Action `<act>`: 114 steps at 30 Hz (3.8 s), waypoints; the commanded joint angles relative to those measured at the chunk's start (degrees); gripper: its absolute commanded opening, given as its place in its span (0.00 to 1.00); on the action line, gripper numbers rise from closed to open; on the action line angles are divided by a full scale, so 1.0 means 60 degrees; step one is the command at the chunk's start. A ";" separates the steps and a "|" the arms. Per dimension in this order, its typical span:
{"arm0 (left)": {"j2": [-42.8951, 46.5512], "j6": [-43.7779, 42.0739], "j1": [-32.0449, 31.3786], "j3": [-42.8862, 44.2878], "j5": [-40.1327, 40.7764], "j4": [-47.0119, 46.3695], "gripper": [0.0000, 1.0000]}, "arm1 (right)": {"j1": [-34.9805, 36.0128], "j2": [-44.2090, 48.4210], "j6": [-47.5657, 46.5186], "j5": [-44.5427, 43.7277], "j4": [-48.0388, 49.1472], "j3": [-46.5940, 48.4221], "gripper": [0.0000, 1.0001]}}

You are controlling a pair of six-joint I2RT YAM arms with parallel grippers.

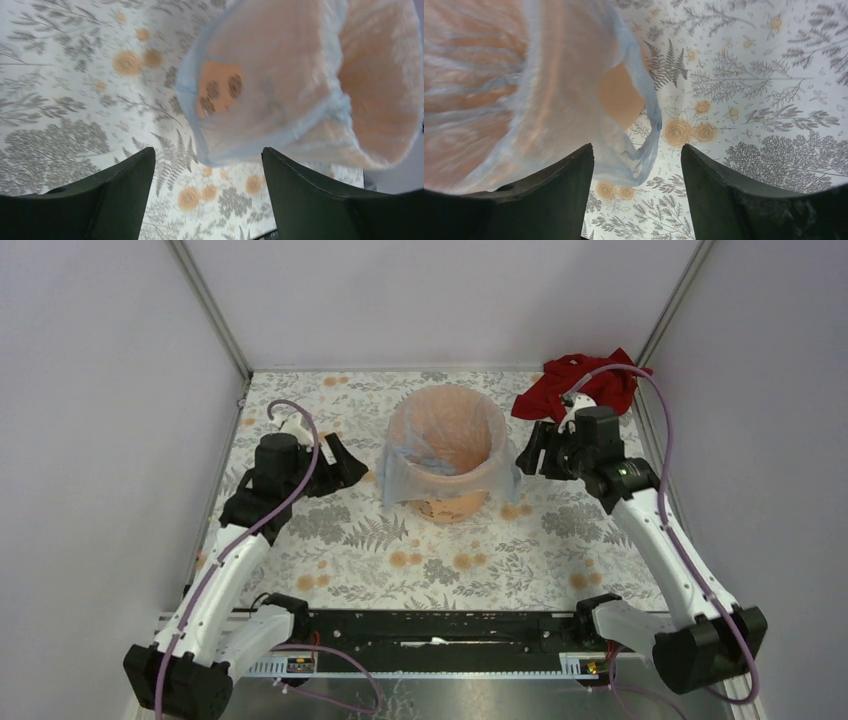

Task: Put the trash bags into the trash bin

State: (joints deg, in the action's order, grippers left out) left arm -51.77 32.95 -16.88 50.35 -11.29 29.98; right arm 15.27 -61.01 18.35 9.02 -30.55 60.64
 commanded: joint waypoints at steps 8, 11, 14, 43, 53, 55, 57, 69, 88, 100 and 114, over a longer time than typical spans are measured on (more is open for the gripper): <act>-0.3154 0.0674 0.0506 -0.0436 -0.1208 -0.3573 0.61 | 0.0063 -0.2112 0.0915 0.0611 0.2704 -0.1358 0.64; -0.3843 0.1036 -0.0363 -0.0515 -0.1109 -0.4226 0.60 | 0.0060 -0.2539 0.1323 0.1129 0.3490 -0.1836 0.60; -0.4249 0.1511 -0.1290 -0.0770 -0.0769 -0.4751 0.59 | 0.0066 -0.2876 0.1568 0.1671 0.3901 -0.2019 0.57; -0.1987 0.1579 -0.1389 -0.2040 -0.0357 -0.4338 0.73 | 0.3203 -0.6554 -0.1132 -0.1246 -0.1746 0.7940 0.52; -0.3922 0.2337 -0.1809 -0.2483 -0.0868 -0.6457 0.63 | 0.4059 -0.7729 0.1106 -0.1651 0.1372 0.5584 0.30; -0.4054 0.2458 -0.1937 -0.2561 -0.0809 -0.6652 0.63 | 0.4318 -0.7814 0.1665 -0.0818 0.2225 0.5505 0.32; -0.4070 0.2557 -0.1985 -0.2696 -0.0792 -0.6814 0.63 | 0.4456 -0.7944 0.1896 -0.0389 0.2565 0.5755 0.36; -0.3882 0.2281 -0.1976 -0.3045 -0.0705 -0.6710 0.63 | 0.4253 -0.6950 -0.0799 -0.4269 0.0297 0.5383 0.75; -0.5025 0.2347 -0.1961 -0.4049 -0.0066 -0.7404 0.35 | 0.3593 -0.8051 -0.2049 -0.4882 0.1562 0.6413 0.59; -0.4522 0.2294 -0.2047 -0.3501 -0.0769 -0.7170 0.44 | 0.4034 -0.7753 -0.0755 -0.3101 0.1511 0.4745 0.75; -0.4534 0.2184 -0.2046 -0.3562 -0.0486 -0.7127 0.44 | 0.4075 -0.8142 -0.0360 -0.2001 0.2156 0.5217 0.92</act>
State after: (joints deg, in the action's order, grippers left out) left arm -79.88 46.94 -28.97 28.25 -14.72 -11.62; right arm 40.01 -113.08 19.66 3.62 -15.11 91.33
